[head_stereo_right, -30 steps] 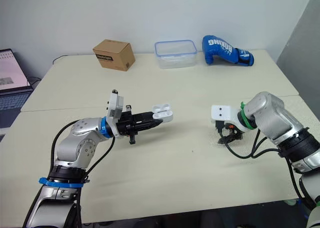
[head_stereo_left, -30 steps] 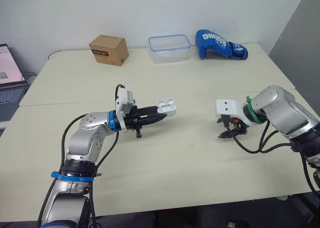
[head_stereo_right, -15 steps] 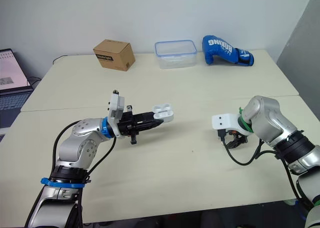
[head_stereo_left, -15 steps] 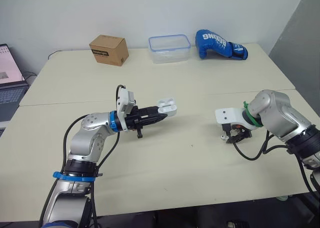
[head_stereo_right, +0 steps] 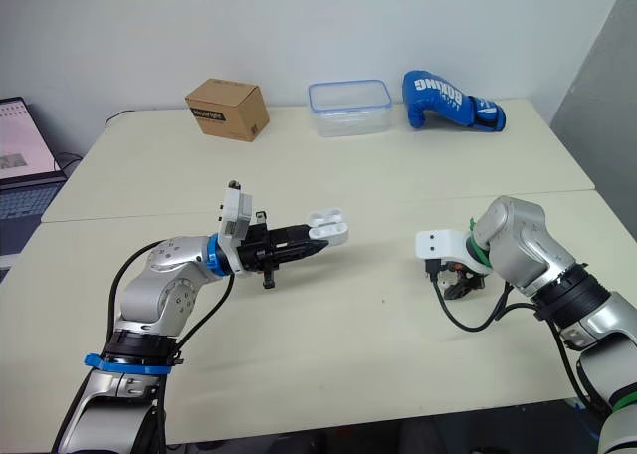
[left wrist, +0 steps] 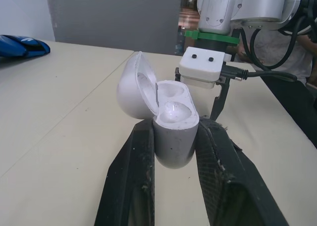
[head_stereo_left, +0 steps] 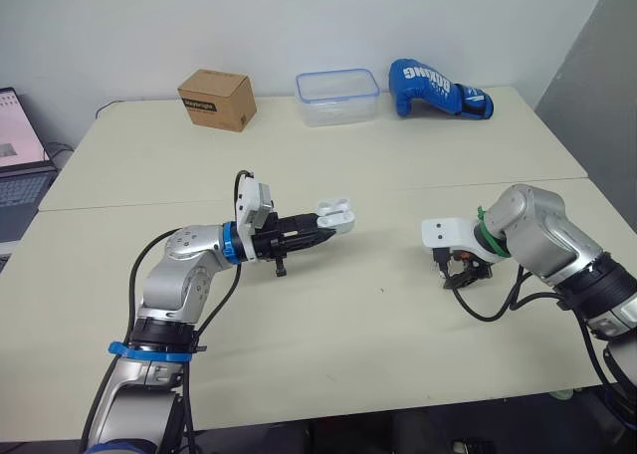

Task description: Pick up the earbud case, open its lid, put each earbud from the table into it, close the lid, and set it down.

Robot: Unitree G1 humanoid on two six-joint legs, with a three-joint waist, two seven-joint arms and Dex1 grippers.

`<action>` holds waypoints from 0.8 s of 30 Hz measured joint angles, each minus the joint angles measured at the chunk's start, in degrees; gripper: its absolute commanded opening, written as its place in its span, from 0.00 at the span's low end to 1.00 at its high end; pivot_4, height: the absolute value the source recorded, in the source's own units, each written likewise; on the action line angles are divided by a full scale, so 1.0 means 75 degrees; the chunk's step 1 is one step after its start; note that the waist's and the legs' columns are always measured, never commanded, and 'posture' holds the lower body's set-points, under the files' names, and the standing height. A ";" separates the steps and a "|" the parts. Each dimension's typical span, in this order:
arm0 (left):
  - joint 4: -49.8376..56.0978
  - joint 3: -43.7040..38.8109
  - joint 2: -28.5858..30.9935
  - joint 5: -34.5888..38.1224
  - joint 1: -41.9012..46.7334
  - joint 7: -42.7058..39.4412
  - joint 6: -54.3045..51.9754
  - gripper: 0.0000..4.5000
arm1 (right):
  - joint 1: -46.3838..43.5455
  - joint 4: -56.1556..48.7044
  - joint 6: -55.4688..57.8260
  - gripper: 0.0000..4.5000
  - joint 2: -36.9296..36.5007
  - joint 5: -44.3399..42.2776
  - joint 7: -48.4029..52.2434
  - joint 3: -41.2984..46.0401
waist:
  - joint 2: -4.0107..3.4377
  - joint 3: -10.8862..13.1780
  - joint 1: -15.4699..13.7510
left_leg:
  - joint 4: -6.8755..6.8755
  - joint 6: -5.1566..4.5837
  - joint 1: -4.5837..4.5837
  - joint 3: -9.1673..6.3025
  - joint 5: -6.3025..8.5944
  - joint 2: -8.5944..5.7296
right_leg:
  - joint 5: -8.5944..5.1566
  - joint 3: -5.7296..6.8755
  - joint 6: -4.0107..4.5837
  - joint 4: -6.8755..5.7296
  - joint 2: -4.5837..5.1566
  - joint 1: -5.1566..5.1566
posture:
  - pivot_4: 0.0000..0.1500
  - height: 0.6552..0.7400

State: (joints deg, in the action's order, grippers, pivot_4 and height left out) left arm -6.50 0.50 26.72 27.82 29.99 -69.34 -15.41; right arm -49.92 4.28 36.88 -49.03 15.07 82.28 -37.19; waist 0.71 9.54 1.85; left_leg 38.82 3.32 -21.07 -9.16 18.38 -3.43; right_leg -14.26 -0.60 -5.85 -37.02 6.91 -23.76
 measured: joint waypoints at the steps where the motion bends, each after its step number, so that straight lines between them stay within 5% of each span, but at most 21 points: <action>1: 0.0000 0.0023 0.0000 -0.0002 0.0000 0.0000 0.0004 0.17 | 0.0001 -0.0013 0.0001 0.50 0.0002 0.0000 0.0000 0.0000 | 0.0000 0.0000 0.0000 | 0.0000 0.0000 0.0000 0.0000 0.0000 0.0000 | 0.0000 0.0000 0.0000 0.0000 0.0000 0.0000 | 1.00 0.89; 18: 0.0000 0.0041 0.0000 -0.0009 0.0000 -0.0002 0.0107 0.17 | 0.0208 -0.0465 0.0178 0.50 -0.0055 0.0220 0.0028 0.0056 | 0.0000 0.0000 -0.0001 | 0.0001 0.0000 0.0000 0.0000 0.0000 0.0000 | 0.0000 0.0001 0.0000 0.0000 0.0000 0.0001 | 1.00 0.89; 24: 0.0000 0.0052 0.0000 -0.0014 0.0000 -0.0004 0.0108 0.17 | 0.0257 -0.0542 0.0172 0.14 -0.0058 0.0222 0.0067 0.0057 | 0.0000 0.0000 -0.0001 | 0.0001 0.0000 0.0001 0.0001 0.0000 0.0000 | 0.0000 -0.0001 0.0000 -0.0001 0.0000 0.0001 | 1.00 0.89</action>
State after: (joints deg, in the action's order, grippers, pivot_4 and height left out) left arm -6.50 0.90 26.71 27.71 29.99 -69.38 -14.60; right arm -47.99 0.21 38.17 -49.46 16.73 82.79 -36.76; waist 0.71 9.54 1.84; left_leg 38.83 3.32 -21.07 -9.16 18.38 -3.43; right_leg -14.26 -0.60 -5.85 -37.03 6.91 -23.75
